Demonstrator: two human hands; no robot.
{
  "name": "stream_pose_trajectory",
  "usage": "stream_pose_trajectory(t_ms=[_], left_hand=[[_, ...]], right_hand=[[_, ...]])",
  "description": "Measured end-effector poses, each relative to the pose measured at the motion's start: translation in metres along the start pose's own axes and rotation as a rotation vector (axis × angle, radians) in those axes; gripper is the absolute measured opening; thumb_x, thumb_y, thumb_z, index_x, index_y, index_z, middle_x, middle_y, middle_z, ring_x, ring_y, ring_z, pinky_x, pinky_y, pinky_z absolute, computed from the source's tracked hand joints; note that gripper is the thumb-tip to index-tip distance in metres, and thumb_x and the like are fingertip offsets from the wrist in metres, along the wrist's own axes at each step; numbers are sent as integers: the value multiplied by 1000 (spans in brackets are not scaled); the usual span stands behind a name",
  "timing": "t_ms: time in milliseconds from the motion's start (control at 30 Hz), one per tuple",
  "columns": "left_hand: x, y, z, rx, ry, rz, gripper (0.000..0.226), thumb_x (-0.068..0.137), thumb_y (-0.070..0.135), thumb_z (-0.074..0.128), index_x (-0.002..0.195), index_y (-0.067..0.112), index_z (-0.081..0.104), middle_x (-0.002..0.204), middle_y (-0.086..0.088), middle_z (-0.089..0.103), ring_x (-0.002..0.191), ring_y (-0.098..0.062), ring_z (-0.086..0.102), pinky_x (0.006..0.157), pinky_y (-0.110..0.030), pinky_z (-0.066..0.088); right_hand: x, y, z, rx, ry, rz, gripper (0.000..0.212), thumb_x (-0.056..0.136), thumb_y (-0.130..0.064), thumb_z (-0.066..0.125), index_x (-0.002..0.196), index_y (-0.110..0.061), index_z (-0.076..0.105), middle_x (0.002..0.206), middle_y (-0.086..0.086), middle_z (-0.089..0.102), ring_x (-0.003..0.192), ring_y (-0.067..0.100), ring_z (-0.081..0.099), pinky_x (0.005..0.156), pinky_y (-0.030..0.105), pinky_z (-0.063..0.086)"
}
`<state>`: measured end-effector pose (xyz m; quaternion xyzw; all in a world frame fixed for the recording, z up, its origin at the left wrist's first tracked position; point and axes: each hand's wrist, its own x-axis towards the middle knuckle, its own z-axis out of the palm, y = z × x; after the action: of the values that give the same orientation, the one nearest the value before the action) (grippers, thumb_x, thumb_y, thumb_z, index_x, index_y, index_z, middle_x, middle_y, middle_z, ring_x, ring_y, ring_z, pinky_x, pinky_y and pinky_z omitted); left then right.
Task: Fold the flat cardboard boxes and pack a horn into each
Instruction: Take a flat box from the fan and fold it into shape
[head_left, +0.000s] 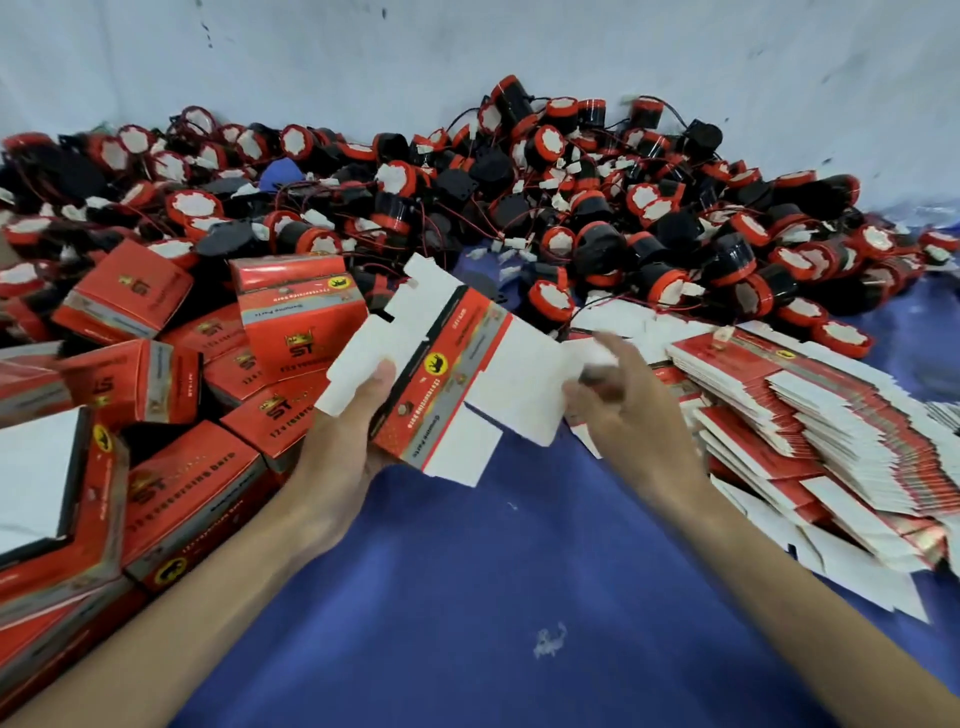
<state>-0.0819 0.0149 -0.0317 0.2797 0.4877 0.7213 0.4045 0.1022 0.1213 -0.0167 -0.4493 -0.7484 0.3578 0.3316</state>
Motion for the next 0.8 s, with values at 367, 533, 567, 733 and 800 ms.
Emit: stream_pose_trajectory(t_ms=[367, 533, 567, 733, 800], left_hand=[[-12, 9, -11, -317, -557, -507, 67, 58, 57, 82, 111, 18, 73, 121, -12, 66, 108, -29, 65, 86, -43, 54], [-6, 8, -21, -214, -517, -457, 47, 57, 48, 86, 93, 20, 76, 97, -4, 73, 87, -20, 68, 79, -35, 48], [-4, 7, -23, -196, -497, -454, 46, 56, 46, 87, 91, 19, 76, 95, -4, 72, 85, -20, 67, 77, -34, 47], [-2, 4, -20, -28, -417, -463, 25, 78, 30, 65, 94, 15, 78, 100, -12, 73, 85, -23, 70, 73, -34, 56], [-4, 6, -16, -1, -462, -446, 32, 74, 33, 72, 98, 12, 76, 104, -18, 71, 87, -27, 70, 72, -36, 58]], right_hand=[[-25, -3, 21, -496, -301, -530, 132, 56, -81, 65, 141, -36, -26, 151, -15, -12, 139, -3, -13, 117, 31, 4], [-24, -3, 20, -295, -341, -572, 130, 55, -69, 72, 145, -39, -17, 148, -22, -7, 138, -9, -9, 114, 28, 11], [-24, -2, 19, -261, -370, -554, 130, 55, -67, 74, 145, -40, -16, 148, -23, -6, 140, -5, -6, 117, 33, 15], [-20, 0, 12, -168, -455, -475, 126, 54, -60, 77, 145, -41, -9, 147, -30, -7, 143, 0, -3, 119, 41, 20], [-21, 0, 13, -158, -483, -490, 125, 56, -57, 78, 149, -35, -3, 149, -26, -5, 144, 3, 0, 118, 43, 23]])
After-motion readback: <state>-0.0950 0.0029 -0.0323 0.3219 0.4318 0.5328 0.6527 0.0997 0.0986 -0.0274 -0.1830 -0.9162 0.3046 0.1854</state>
